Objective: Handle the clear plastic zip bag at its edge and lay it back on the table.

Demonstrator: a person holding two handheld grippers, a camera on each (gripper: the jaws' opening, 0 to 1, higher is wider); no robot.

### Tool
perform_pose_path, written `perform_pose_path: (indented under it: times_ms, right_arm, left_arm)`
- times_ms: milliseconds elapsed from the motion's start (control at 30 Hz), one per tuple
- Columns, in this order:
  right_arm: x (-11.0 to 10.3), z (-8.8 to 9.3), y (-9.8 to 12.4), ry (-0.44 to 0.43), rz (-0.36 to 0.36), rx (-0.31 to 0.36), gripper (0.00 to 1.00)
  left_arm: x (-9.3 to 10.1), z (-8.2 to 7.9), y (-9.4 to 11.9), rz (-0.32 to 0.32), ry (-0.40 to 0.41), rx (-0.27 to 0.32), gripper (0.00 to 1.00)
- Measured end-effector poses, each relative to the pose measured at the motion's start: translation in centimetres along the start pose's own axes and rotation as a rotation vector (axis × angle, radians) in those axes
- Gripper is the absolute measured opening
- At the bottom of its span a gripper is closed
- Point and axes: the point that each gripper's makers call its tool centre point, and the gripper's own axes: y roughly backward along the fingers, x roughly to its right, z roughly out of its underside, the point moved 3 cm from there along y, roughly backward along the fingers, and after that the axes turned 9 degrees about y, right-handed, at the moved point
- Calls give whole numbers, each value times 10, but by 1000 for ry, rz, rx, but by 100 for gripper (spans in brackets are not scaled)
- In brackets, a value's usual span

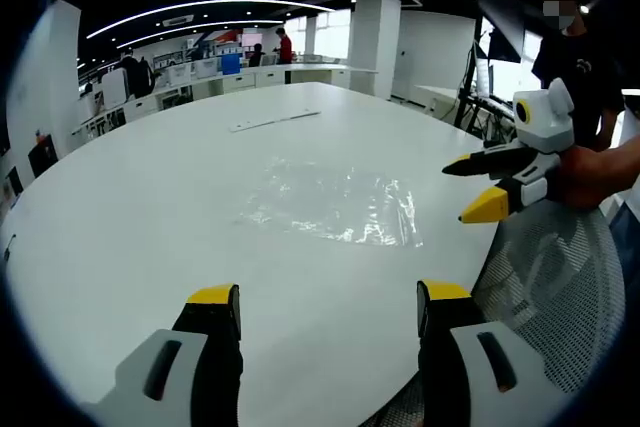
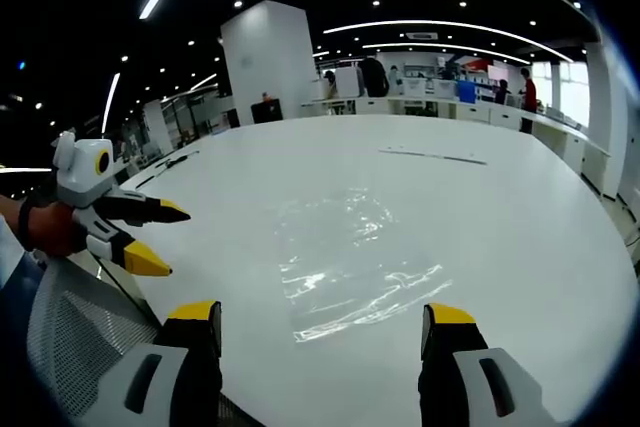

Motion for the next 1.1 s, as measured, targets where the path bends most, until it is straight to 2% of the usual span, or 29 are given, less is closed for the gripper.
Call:
perform_pose_path:
  times_ms: [1100]
  right_arm:
    - [0, 2, -1, 4, -7, 0, 80]
  left_arm:
    - [0, 0, 0, -8, 3, -7, 68]
